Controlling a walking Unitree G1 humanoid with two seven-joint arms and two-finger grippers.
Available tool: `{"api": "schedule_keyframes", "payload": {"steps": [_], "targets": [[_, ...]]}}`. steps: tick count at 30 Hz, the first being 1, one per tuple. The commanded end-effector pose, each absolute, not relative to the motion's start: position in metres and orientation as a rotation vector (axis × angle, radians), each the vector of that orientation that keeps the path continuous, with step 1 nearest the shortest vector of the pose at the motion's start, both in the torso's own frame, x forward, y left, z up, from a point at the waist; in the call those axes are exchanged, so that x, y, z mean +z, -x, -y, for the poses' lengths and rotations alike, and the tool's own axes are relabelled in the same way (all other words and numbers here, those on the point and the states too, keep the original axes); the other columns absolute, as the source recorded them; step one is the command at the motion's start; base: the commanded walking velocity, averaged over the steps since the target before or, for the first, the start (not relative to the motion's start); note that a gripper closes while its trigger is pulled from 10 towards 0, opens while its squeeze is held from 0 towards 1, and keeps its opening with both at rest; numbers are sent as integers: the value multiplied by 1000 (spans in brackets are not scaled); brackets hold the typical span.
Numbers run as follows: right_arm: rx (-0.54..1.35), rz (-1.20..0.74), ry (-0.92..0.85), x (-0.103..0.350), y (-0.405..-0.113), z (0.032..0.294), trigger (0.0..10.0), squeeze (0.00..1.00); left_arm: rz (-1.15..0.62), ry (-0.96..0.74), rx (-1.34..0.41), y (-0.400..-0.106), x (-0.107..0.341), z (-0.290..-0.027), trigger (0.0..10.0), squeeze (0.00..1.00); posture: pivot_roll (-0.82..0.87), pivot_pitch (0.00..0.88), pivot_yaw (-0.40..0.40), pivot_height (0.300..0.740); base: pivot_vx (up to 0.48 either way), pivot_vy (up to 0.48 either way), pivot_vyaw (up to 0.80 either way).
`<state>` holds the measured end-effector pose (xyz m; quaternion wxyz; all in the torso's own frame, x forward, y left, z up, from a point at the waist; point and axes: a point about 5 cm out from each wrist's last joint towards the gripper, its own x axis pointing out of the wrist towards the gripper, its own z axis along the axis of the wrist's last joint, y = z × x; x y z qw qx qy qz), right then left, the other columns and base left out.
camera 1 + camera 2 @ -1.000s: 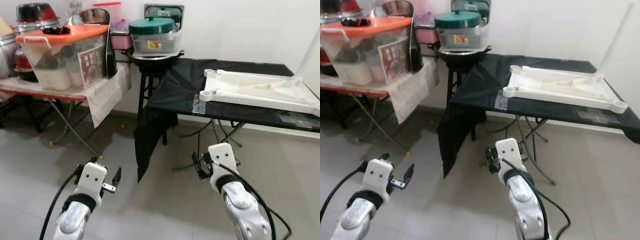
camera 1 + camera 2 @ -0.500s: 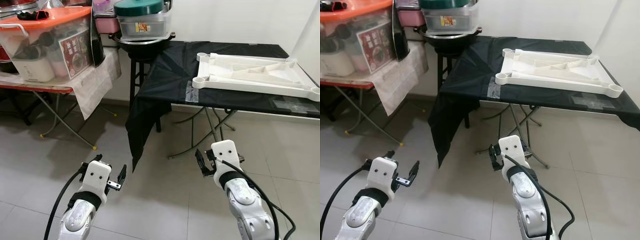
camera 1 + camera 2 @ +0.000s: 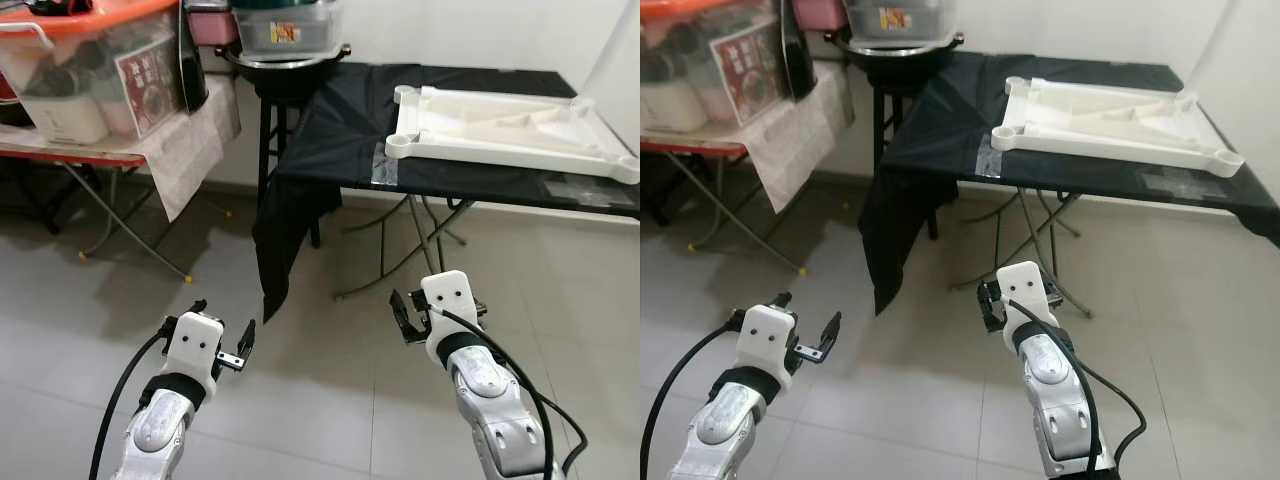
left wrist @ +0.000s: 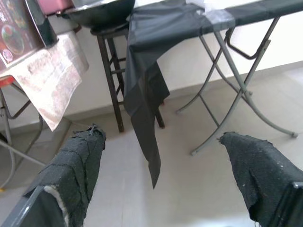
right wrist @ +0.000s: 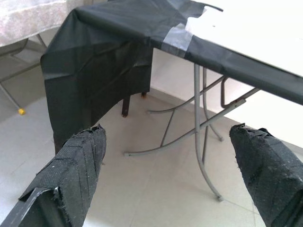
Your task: Building children table
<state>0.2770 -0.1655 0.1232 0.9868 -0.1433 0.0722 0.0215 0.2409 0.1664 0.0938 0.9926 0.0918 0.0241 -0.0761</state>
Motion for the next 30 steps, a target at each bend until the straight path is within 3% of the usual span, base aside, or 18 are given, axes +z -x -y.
{"api": "schedule_keyframes", "payload": {"steps": [1,30], "targets": [[32,-141,288,123,-277,168,10000,0,-64,-174,-155,-240,90,-166,10000,0,-12,0,-18,740,0,0,0],[14,-164,277,119,-275,169,10000,0,-74,-171,-162,-239,90,-167,10000,0,-13,0,-12,740,-27,0,0]]}}
